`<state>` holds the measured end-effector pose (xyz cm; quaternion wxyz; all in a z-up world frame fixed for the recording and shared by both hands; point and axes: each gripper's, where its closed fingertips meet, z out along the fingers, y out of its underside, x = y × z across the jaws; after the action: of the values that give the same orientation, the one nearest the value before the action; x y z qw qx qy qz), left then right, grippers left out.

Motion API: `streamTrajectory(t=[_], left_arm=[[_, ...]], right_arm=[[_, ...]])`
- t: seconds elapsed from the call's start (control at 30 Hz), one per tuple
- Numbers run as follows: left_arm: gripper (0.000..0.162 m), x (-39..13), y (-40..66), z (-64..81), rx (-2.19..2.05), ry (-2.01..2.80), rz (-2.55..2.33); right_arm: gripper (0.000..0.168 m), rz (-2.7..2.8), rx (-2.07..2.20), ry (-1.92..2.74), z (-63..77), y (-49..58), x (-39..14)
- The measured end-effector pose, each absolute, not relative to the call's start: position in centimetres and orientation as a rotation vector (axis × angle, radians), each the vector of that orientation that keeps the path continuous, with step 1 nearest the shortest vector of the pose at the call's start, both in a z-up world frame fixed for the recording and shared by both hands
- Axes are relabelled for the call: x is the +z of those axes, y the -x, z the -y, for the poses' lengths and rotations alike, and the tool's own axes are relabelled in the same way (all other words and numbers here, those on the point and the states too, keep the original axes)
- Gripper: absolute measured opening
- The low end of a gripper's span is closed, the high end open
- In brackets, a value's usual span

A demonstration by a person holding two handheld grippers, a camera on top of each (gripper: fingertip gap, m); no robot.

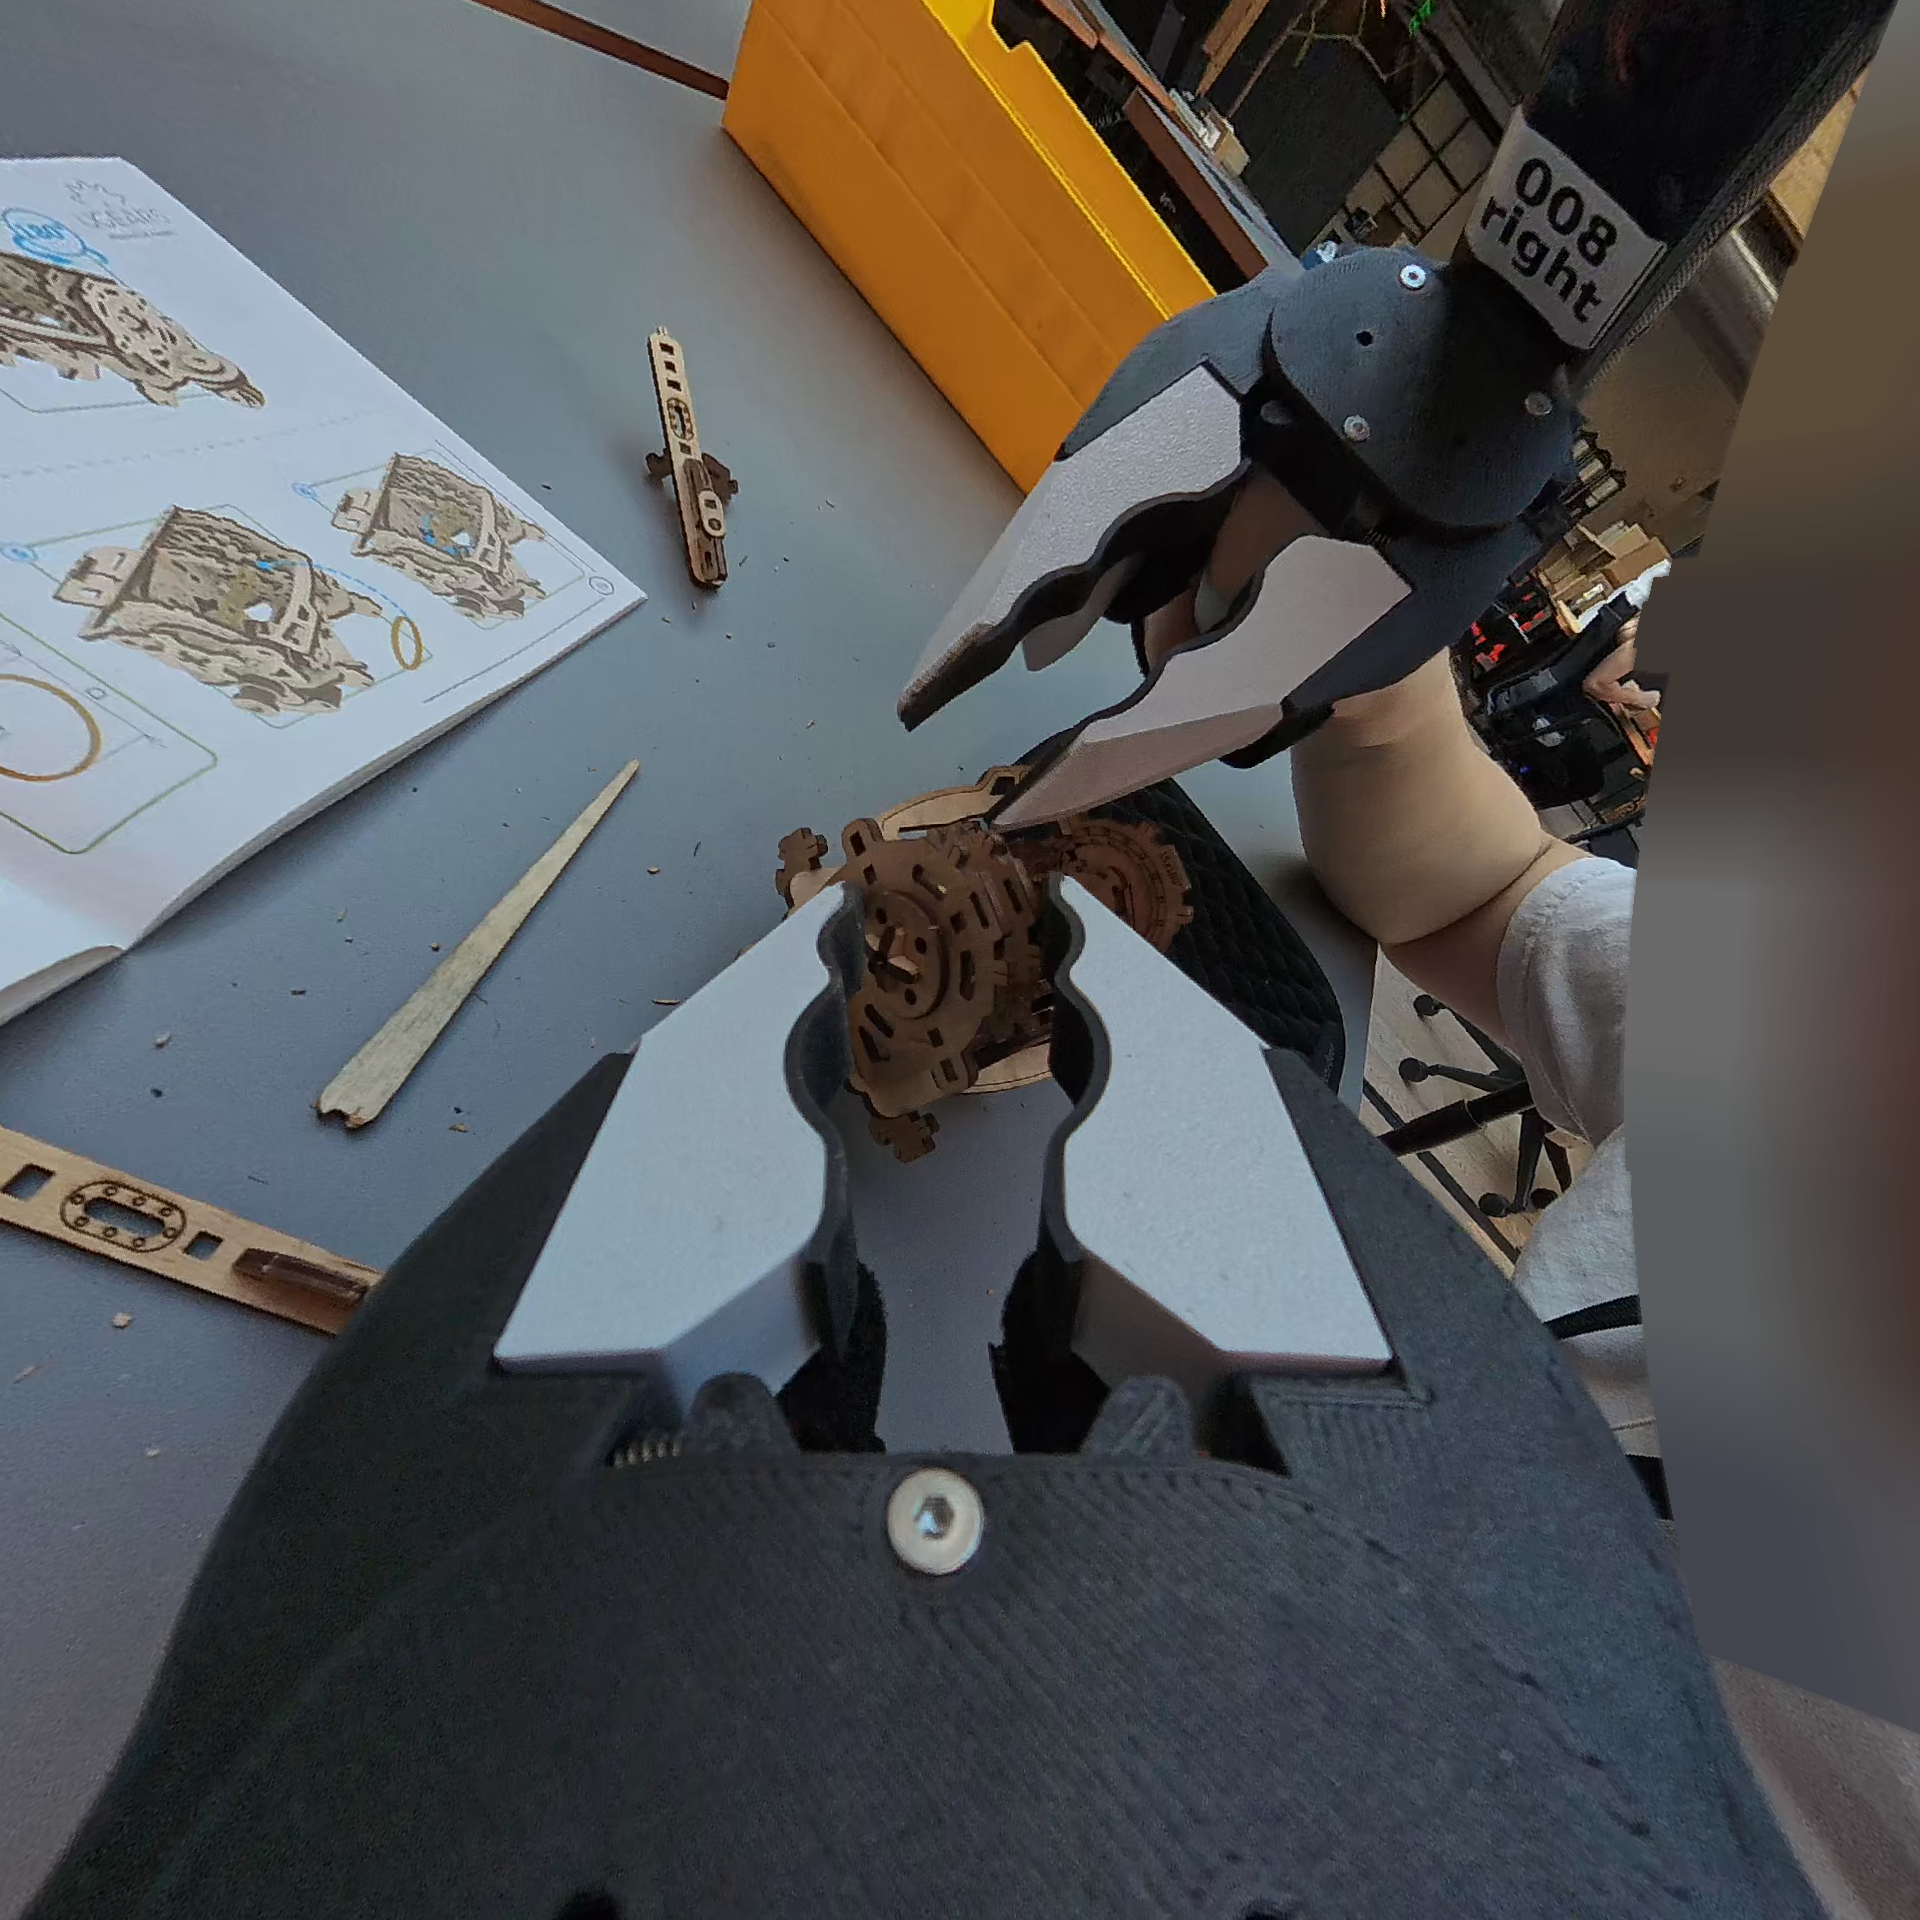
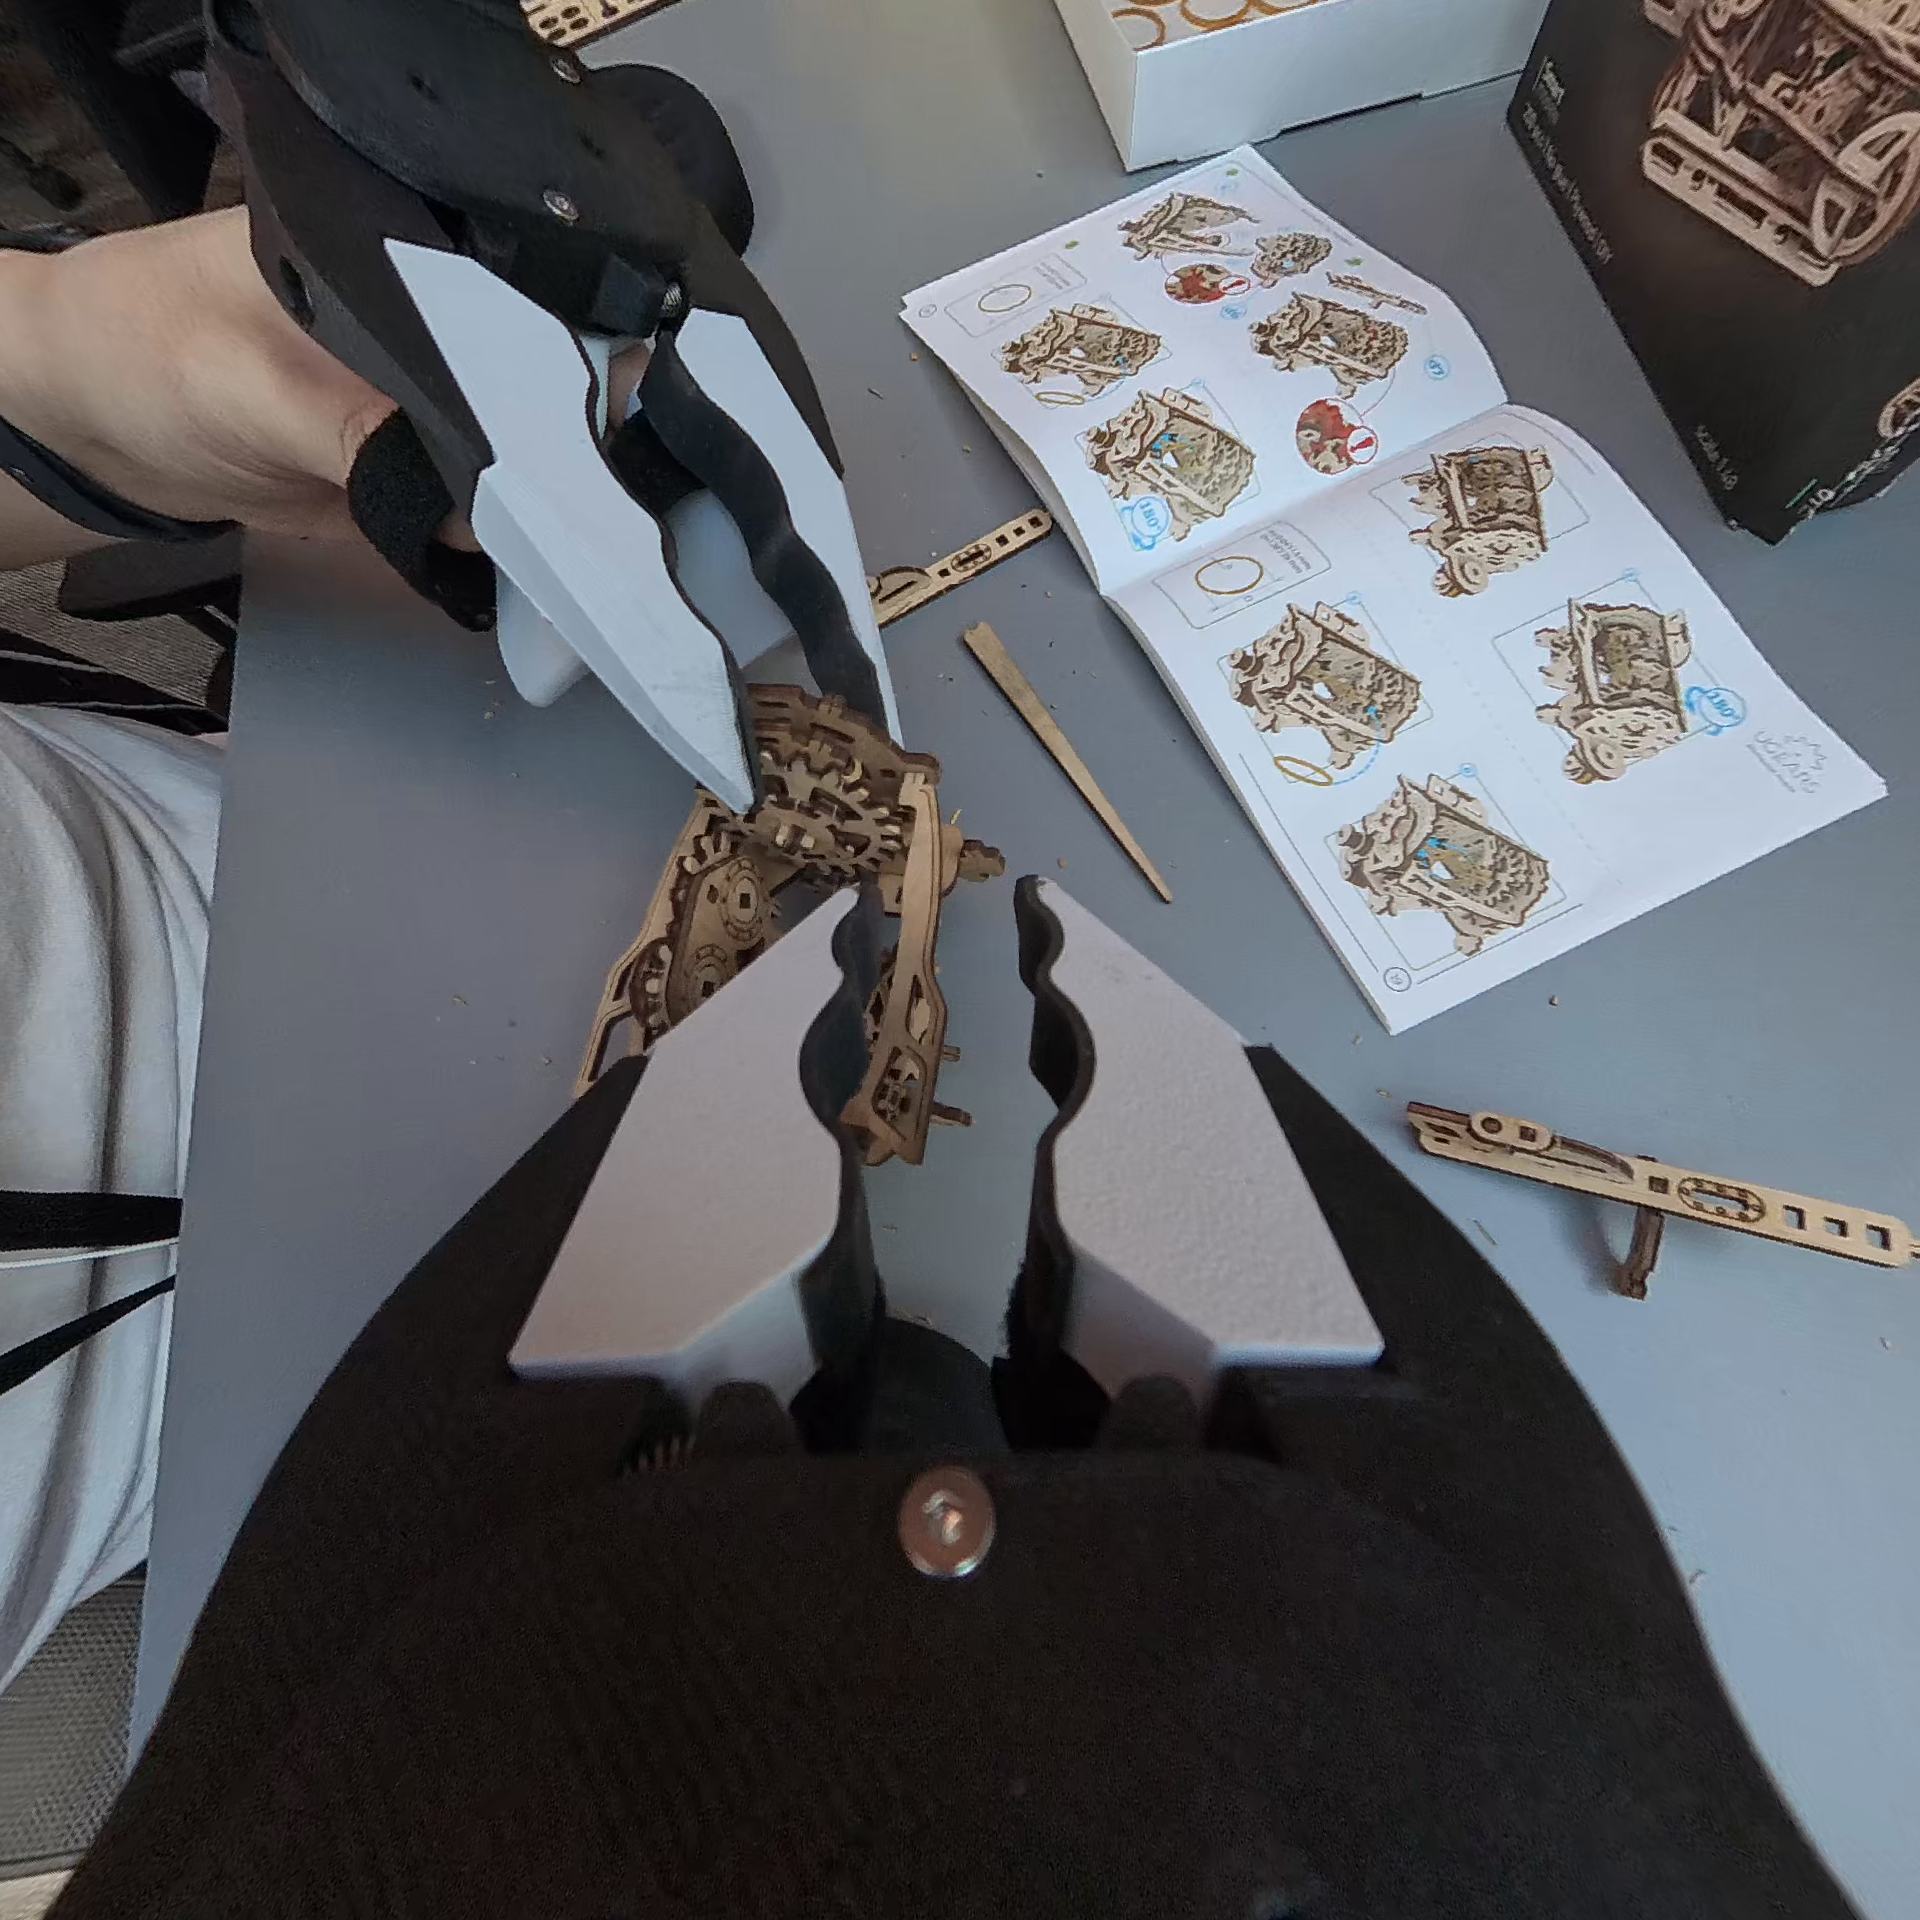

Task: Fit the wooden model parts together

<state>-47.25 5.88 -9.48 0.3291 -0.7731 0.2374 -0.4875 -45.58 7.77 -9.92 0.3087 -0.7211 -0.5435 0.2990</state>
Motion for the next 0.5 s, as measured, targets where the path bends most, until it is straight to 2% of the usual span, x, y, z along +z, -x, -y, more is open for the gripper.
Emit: streamTrajectory(t=[0.5], left_arm=[[0.032,-9.4,47.1,-5.9,-1.264,2.026,-0.62]], right_arm=[[0.022,1.469,0.748,1.944,-7.4,46.0,-11.5]])
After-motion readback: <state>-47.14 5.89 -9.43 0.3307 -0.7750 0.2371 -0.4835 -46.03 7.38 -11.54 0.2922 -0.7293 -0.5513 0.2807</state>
